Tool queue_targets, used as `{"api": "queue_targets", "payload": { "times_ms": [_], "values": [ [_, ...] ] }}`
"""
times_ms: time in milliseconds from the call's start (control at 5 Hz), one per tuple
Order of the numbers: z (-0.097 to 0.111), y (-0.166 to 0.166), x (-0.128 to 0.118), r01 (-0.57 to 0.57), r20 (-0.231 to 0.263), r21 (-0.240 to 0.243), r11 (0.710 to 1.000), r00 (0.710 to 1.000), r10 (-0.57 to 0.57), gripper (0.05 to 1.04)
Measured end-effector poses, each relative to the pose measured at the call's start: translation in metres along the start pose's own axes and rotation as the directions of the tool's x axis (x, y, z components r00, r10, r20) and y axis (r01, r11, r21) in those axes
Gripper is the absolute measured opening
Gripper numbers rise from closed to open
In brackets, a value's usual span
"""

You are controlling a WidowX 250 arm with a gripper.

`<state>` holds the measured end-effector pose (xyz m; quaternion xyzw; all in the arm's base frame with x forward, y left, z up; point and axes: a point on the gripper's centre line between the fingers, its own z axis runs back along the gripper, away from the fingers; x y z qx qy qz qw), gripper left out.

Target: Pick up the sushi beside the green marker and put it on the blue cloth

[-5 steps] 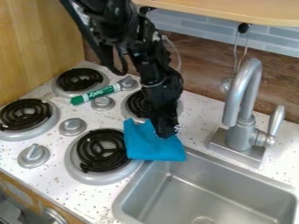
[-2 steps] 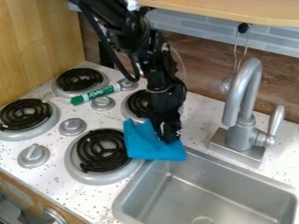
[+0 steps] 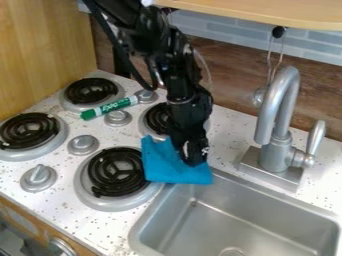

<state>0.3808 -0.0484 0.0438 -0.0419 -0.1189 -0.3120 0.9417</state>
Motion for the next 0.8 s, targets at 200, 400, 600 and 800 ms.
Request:
{"api": "queue_targets", "payload": {
  "times_ms": [200,400,600,800],
  "values": [
    [0.020,0.002,-0.005,-0.019,0.035,0.018,1.000,0.999,0.018,1.005],
    [0.050,0.002,-0.012,-0.024,0.094,0.056,0.998,0.995,0.019,1.005],
    [0.071,0.003,-0.022,-0.034,0.149,0.102,0.994,0.989,0.019,1.005],
    [0.074,0.003,-0.021,-0.029,0.157,0.109,0.994,0.987,0.012,1.005]
  ]
}}
